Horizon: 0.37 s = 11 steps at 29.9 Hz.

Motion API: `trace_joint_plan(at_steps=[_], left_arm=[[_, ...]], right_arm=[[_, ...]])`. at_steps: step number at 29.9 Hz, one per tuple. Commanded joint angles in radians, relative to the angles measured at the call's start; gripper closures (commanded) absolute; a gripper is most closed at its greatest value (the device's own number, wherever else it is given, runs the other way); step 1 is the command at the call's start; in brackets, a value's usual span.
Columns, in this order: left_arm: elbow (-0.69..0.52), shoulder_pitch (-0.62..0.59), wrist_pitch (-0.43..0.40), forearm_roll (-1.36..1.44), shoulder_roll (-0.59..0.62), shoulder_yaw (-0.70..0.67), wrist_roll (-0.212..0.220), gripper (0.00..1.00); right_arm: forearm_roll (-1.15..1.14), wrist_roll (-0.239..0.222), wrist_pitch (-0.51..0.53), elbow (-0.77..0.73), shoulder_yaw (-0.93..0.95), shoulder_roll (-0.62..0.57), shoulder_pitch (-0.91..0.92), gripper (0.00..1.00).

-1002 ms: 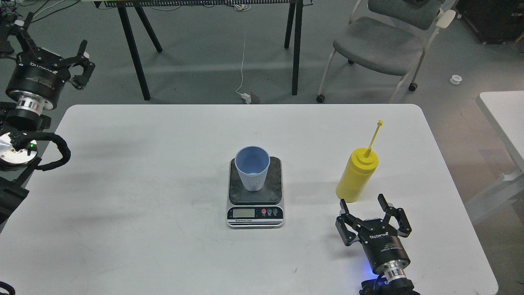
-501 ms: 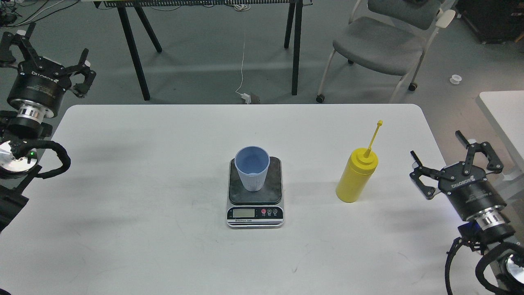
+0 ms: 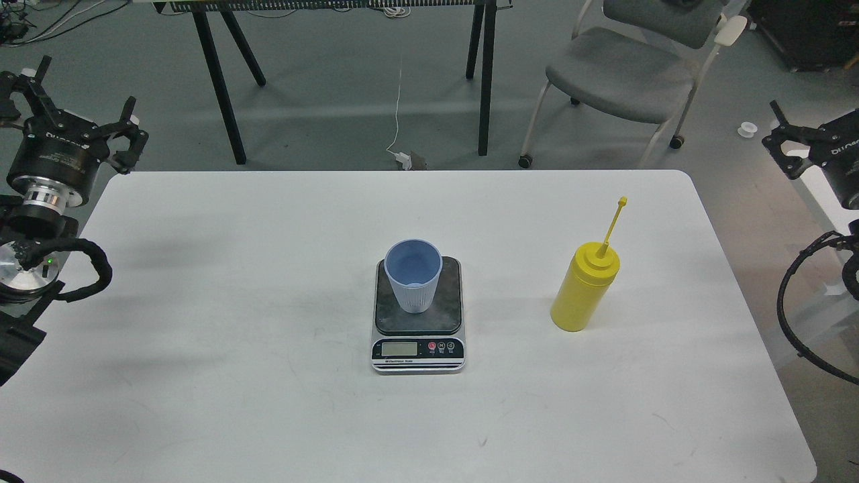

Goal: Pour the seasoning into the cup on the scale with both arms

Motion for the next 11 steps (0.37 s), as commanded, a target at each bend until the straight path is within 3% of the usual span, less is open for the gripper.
trace_joint_plan(at_steps=[1,11], left_arm=[[0.016,0.001,0.0,-0.002,-0.006,0.0,0.001,0.01],[0.015,-0.012,0.0,0.0,-0.009,-0.003,0.001,0.01]], right_arm=[[-0.001,-0.019,0.0,-0.163,-0.001,0.077,0.117,0.0],[0.002,0.0,0.0,-0.215,0.012,0.156,0.147,0.0]])
